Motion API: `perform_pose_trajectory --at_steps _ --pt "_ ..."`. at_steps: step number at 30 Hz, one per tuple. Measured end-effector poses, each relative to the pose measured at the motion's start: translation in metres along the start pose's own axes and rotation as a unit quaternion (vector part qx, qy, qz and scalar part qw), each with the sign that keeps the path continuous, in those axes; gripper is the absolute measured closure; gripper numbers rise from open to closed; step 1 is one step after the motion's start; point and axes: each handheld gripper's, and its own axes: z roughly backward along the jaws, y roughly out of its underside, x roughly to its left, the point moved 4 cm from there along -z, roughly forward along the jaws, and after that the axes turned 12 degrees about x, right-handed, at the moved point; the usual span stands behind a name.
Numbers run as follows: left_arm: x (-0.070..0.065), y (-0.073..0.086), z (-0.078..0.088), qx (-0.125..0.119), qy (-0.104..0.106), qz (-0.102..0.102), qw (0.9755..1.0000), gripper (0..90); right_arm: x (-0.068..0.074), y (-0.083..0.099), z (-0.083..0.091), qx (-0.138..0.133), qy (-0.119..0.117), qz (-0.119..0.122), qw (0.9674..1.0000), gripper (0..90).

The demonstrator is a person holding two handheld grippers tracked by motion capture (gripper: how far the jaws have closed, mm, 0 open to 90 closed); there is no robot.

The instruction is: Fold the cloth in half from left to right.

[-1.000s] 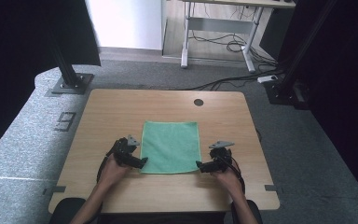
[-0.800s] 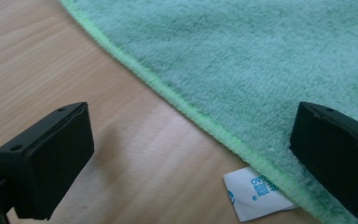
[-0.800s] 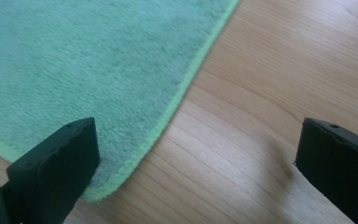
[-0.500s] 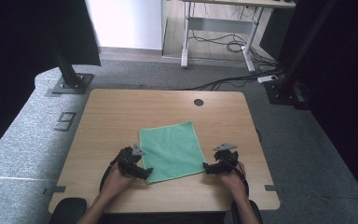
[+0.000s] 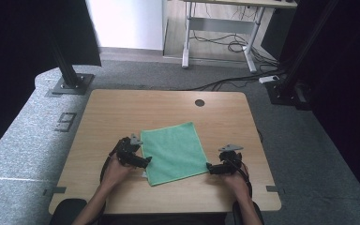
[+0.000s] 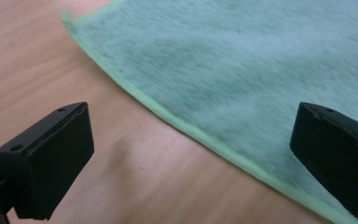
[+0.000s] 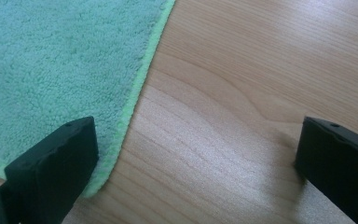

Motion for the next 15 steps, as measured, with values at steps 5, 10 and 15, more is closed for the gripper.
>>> perform_pose_trajectory --at_steps 5,10,15 --pt "0.02 -0.013 -0.007 -0.004 -0.006 0.014 0.9999 0.0 0.0 0.0 0.0 -0.004 0.0 0.001 1.0 0.0" --pt "0.043 -0.025 -0.014 -0.007 -0.018 0.032 0.9993 0.0 0.0 0.001 0.0 -0.007 -0.001 0.002 1.0 0.0" --pt "0.066 -0.041 -0.021 -0.019 -0.022 0.056 0.998 0.0 0.0 0.0 -0.001 -0.011 -0.004 0.006 0.9999 0.0"
